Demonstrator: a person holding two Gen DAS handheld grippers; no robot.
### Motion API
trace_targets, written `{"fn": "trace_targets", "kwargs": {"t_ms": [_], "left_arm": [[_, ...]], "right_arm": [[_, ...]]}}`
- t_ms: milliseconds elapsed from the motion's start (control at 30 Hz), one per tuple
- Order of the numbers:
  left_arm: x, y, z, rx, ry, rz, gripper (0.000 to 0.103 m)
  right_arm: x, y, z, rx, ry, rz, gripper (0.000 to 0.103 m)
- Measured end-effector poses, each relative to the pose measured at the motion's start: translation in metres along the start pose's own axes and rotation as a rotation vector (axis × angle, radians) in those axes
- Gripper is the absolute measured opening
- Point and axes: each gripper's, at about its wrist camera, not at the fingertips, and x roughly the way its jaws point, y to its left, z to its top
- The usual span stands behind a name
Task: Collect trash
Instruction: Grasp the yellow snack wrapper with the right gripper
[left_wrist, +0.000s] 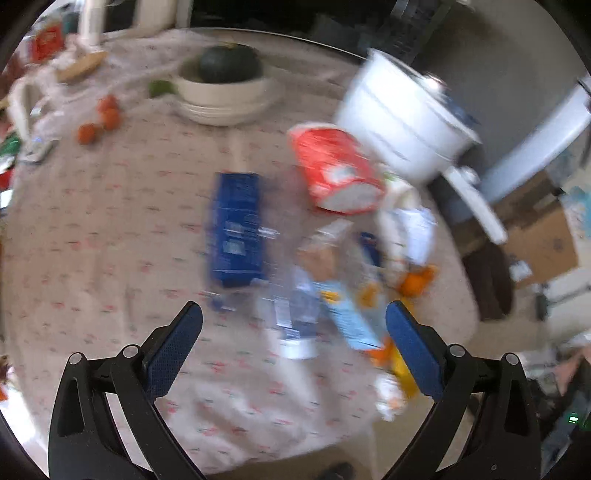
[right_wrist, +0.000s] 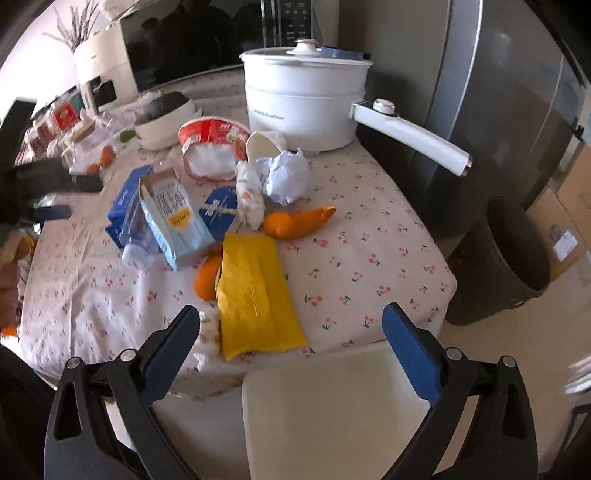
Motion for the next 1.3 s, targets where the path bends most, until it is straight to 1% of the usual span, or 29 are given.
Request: {"fn": "trace_targets", "kwargs": {"t_ms": [33, 67, 100, 133, 167, 233, 267, 367, 433, 467, 500, 567, 700, 733, 800, 867, 900, 933, 967, 1000, 1033, 1067, 1133, 1233, 1300], "left_arm": [[0.001, -0.011, -0.003, 0.030, -0.001, -0.007, 0.095], [0.003, -0.016, -0.005, 0.045, 0.001, -0.006, 0.095], [0.006, -0.022, -0.010, 0.054, 0.015, -0.011, 0.095], [0.010, -0.026, -0.015, 0.056, 0.034, -0.028, 0.095], [0.016, -0.029, -0.023, 0.054, 0.069, -0.057, 0.095], [0.025, -0.032, -0.034, 0.051, 0.105, -0.060, 0.095], [0.029, -0.033, -0.038, 0.046, 0.114, -0.059, 0.095], [0.037, -0.042, -0.057, 0.060, 0.162, -0.088, 0.095], [0.040, -0.053, -0.071, 0.102, 0.173, -0.095, 0.095], [0.041, -0.058, -0.075, 0.130, 0.168, -0.085, 0.095], [0.041, -0.063, -0.080, 0.164, 0.161, -0.070, 0.095], [0.048, -0.074, -0.089, 0.239, 0.168, -0.041, 0.095], [0.066, -0.084, -0.102, 0.279, 0.181, -0.012, 0.094], [0.072, -0.086, -0.105, 0.283, 0.178, 0.006, 0.090], [0.082, -0.091, -0.108, 0.292, 0.193, 0.013, 0.080], [0.094, -0.094, -0.110, 0.299, 0.212, 0.010, 0.061], [0.097, -0.095, -0.109, 0.301, 0.207, 0.015, 0.060], [0.097, -0.095, -0.109, 0.310, 0.180, 0.019, 0.051], [0.098, -0.096, -0.108, 0.312, 0.183, 0.008, 0.035], [0.099, -0.094, -0.106, 0.301, 0.200, -0.035, 0.028], [0.098, -0.094, -0.105, 0.285, 0.209, -0.060, 0.027], [0.096, -0.090, -0.104, 0.267, 0.207, -0.068, 0.027], [0.089, -0.082, -0.100, 0.250, 0.184, -0.084, 0.026], [0.075, -0.070, -0.096, 0.216, 0.166, -0.119, 0.026], [0.066, -0.061, -0.094, 0.193, 0.148, -0.114, 0.026]], "right_arm": [[0.002, 0.003, -0.001, -0.005, 0.015, 0.014, 0.086], [0.006, 0.008, -0.003, -0.018, 0.032, 0.033, 0.083], [0.009, 0.013, -0.004, -0.037, 0.041, 0.046, 0.078], [0.011, 0.020, -0.005, -0.066, 0.049, 0.058, 0.076], [0.013, 0.027, -0.007, -0.100, 0.055, 0.058, 0.074], [0.015, 0.030, -0.007, -0.119, 0.061, 0.043, 0.069], [0.016, 0.026, -0.005, -0.106, 0.062, 0.042, 0.068], [0.019, -0.015, 0.005, 0.043, 0.082, 0.051, 0.068], [0.022, -0.039, 0.007, 0.132, 0.098, 0.071, 0.067], [0.024, -0.055, 0.006, 0.193, 0.108, 0.084, 0.066], [0.025, -0.061, 0.006, 0.218, 0.115, 0.089, 0.062], [0.026, -0.066, 0.003, 0.240, 0.127, 0.102, 0.060], [0.029, -0.056, 0.002, 0.221, 0.137, 0.129, 0.057], [0.029, -0.055, 0.003, 0.215, 0.135, 0.126, 0.056], [0.029, -0.052, 0.004, 0.202, 0.129, 0.124, 0.056], [0.030, -0.051, 0.004, 0.195, 0.124, 0.127, 0.055], [0.030, -0.050, 0.004, 0.189, 0.122, 0.128, 0.055], [0.030, -0.049, 0.004, 0.181, 0.118, 0.127, 0.054], [0.031, -0.047, 0.004, 0.168, 0.113, 0.127, 0.053], [0.032, -0.045, 0.005, 0.152, 0.108, 0.125, 0.053], [0.033, -0.042, 0.004, 0.136, 0.104, 0.123, 0.052], [0.034, -0.038, 0.004, 0.116, 0.101, 0.123, 0.051], [0.038, -0.030, 0.003, 0.079, 0.106, 0.125, 0.047], [0.045, -0.010, 0.002, -0.003, 0.113, 0.144, 0.047], [0.049, 0.006, 0.001, -0.062, 0.118, 0.149, 0.049]]}}
